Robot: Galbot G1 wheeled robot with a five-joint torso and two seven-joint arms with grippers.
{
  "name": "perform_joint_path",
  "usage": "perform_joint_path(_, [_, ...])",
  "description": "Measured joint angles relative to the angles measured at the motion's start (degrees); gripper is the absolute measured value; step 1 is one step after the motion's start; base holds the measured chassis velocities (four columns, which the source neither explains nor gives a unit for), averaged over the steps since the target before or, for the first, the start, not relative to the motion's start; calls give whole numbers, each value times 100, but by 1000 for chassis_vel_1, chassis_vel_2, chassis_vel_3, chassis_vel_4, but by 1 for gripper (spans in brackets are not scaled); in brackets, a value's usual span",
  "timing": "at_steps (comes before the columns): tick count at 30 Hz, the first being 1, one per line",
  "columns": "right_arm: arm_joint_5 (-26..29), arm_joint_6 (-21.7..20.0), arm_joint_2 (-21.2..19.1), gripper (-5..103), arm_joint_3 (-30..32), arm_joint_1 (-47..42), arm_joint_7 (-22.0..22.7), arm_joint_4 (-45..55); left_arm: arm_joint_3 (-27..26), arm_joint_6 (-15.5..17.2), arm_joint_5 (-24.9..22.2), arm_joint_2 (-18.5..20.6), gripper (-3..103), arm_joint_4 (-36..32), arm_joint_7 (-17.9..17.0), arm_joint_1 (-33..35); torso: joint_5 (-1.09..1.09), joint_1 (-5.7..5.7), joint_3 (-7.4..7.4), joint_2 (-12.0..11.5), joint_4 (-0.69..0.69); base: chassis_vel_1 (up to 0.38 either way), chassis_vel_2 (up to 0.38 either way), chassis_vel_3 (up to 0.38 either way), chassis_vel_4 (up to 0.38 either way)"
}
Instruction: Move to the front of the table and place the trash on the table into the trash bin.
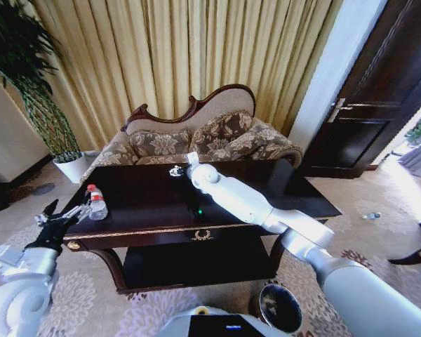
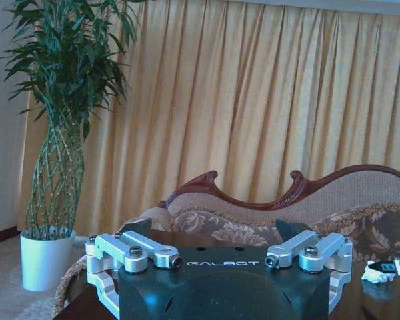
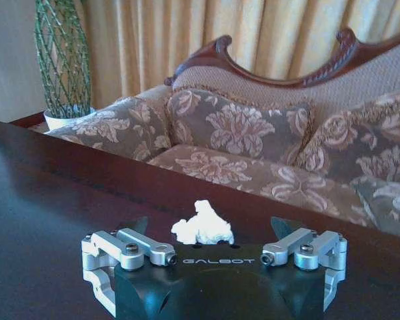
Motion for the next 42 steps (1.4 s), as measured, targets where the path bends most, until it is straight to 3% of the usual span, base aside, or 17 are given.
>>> perform_joint_path(24, [137, -17, 458, 100, 190, 39, 122, -592, -154, 14, -137, 57, 100, 9, 26, 50, 1, 0, 0, 1, 0, 0, 0, 0, 0])
perform_joint_path(36, [-92, -3, 331, 101, 151, -41, 53, -641, -157, 11, -190, 75, 100, 12, 62, 27, 1, -1, 0, 1, 0, 0, 0, 0, 0])
perform_joint_path(39, [-118, 0, 292, 97, 134, -77, 38, -595, -142, 11, -190, 76, 100, 12, 63, 9, 1, -1, 0, 1, -1, 0, 0, 0, 0])
perform_joint_path(42, [-137, 26, 279, 81, 134, -120, 38, -560, -120, 12, -192, 80, 100, 12, 75, -12, 1, -1, 0, 0, 0, 0, 0, 0, 0])
